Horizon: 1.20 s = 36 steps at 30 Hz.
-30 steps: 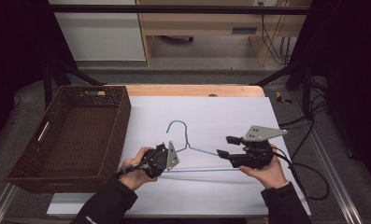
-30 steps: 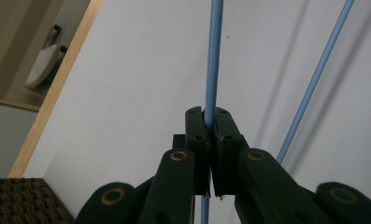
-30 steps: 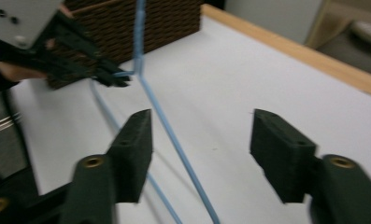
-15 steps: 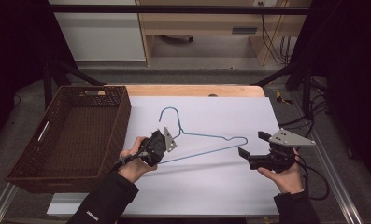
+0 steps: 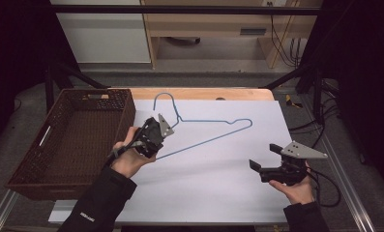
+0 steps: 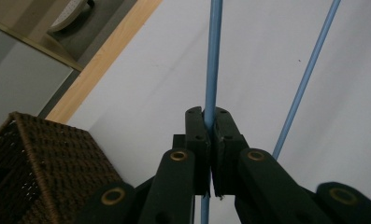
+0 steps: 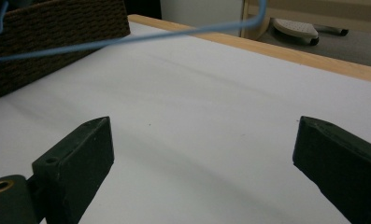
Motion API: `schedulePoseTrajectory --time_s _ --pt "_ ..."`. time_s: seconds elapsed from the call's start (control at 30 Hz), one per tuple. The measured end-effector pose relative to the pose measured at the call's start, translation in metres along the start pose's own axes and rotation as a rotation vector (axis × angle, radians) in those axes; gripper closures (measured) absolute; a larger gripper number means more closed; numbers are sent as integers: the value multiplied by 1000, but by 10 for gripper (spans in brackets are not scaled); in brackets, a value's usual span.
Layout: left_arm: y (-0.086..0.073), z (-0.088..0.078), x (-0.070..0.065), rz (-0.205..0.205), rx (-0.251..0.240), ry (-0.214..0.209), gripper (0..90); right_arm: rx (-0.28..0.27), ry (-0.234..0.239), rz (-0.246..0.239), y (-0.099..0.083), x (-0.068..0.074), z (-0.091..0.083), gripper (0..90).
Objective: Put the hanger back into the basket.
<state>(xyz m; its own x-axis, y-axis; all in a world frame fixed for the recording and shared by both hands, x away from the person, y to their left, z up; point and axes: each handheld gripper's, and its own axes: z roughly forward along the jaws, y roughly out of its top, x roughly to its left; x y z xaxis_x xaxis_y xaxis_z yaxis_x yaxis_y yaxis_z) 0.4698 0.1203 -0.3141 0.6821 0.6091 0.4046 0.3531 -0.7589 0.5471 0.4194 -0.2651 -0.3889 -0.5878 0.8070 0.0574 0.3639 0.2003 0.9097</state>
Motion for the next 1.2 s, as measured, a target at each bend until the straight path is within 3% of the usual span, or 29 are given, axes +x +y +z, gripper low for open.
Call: schedulePoseTrajectory --time_s 0.1,0.6,0.9,1.2 --pt "1 -11 12 -34 -10 10 869 4 0 5 -3 -1 0 59" --pt "-8 -42 58 -124 13 82 869 27 -11 1 -9 -2 6 58" --pt "-27 -54 83 -187 29 131 869 25 -13 4 -10 0 8 55" --pt "-48 -58 103 -242 49 142 869 30 -15 -2 -11 0 10 54"
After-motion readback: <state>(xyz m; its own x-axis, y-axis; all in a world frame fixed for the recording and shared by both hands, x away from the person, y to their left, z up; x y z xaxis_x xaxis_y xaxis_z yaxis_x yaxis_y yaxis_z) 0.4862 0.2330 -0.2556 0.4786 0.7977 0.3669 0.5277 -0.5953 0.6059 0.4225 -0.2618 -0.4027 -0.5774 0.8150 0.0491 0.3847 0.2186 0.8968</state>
